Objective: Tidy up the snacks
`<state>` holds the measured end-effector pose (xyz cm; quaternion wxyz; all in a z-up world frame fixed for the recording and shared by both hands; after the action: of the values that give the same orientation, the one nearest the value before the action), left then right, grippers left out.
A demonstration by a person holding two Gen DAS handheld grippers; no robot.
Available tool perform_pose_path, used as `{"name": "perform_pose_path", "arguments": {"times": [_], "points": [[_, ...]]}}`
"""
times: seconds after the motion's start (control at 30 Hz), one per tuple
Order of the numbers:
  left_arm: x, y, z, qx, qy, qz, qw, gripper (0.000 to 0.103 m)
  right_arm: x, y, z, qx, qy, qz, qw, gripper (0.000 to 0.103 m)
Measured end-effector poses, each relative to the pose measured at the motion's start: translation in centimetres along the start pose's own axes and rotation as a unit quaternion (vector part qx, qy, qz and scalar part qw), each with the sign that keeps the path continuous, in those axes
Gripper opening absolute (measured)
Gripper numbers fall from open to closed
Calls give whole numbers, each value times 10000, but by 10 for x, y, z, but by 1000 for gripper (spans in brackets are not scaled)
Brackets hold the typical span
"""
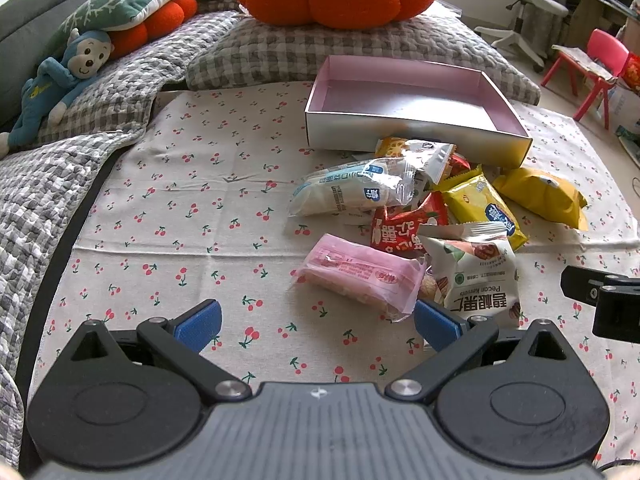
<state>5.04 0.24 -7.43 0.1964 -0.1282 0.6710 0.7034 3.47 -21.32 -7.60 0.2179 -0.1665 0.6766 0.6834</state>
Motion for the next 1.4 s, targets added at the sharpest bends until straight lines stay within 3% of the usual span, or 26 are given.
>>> {"name": "perform_pose_path", "arguments": {"times": [1.17,1.4], "points": [[0,0,-4,17,-36,21,10000,103,1,0,2,-43,-29,46,10000,103],[-12,-5,-8,151,-548,117,9983,103,-10,1,2,-301,-58,185,9994,103]]}}
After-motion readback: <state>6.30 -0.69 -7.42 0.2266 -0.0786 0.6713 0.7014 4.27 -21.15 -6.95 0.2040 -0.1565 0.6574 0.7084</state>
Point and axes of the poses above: each gripper's, at about its wrist camera, not at the fingertips, and y roughly against the way its jaws point, z to its left, x to its underside, the point moved 9 cm from there along -y, roughly the way its jaws point, and after that the axes turned 7 degrees about z, right-handed, at the moved point
